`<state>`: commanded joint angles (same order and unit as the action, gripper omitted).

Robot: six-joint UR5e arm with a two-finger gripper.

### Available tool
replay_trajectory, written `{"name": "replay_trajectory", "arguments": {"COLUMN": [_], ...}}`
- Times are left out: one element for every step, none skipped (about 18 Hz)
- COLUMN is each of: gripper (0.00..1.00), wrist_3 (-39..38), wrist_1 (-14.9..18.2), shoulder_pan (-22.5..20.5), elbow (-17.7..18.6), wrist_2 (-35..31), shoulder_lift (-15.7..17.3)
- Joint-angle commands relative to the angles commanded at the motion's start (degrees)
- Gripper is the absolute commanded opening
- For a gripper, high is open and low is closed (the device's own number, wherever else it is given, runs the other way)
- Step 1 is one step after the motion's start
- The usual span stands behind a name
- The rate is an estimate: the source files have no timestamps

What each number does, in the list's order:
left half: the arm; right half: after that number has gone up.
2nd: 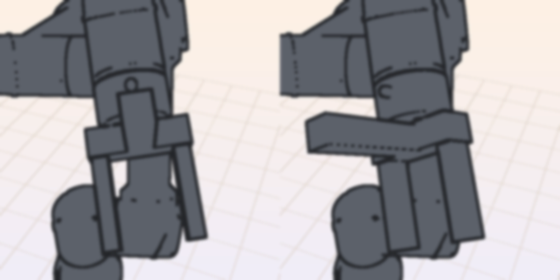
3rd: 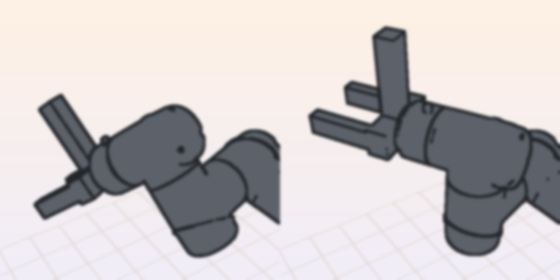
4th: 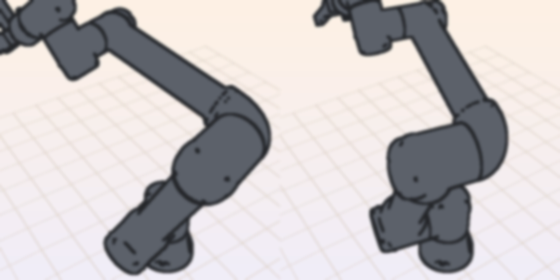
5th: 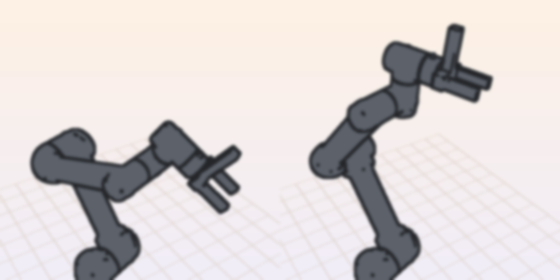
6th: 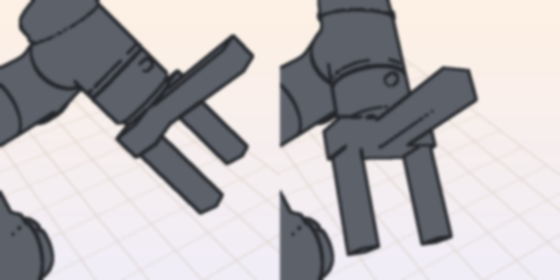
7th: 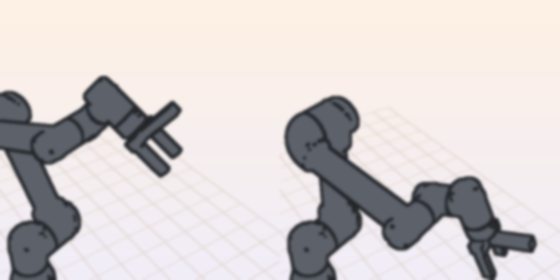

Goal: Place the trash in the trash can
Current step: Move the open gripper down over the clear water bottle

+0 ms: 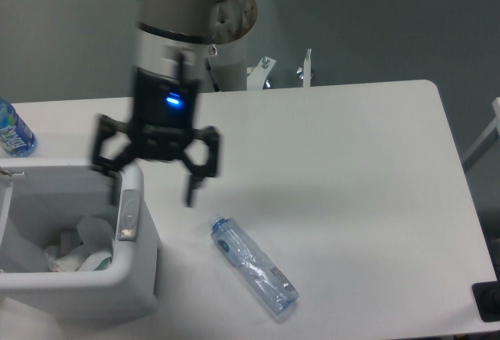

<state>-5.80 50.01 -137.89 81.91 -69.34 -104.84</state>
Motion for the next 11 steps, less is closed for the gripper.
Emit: {"name": "replay_trajectory", "arguments": {"gripper": [1.0, 1.0, 1.0, 1.0, 1.0, 1.0, 1.0, 1.0, 1.0, 1.0, 1.0], "wrist_3": [0.17, 0.35, 0.44, 0.7, 0.7, 0.7, 0.62, 0.53, 0.53, 0.53, 0.53], "wrist_1": [-0.09, -0.09, -0.09, -0.09, -0.26, -0.26, -0.26, -0.35, -0.52, -1.22, -1.75], "shoulder_pan": [-0.97, -1.85, -2.64, -2.82, -2.91, -2.91, -3.0, -3.0, -3.0, -3.0, -3.0], "elbow": [-0.35, -0.61, -1.05, -1.4, -1.84, -2.54, -3.24, -3.95, -4.65, -5.53, -5.97], "wrist_2": [-0.96, -2.28, -3.59, -5.0, -6.14, -7.03, -7.82, -8.09, -8.09, -8.09, -8.09], "shoulder_lift": [-1.14, -2.02, -2.9, -4.04, -5.1, -6.24, -7.29, -8.52, -9.84, -11.33, -12.83]}}
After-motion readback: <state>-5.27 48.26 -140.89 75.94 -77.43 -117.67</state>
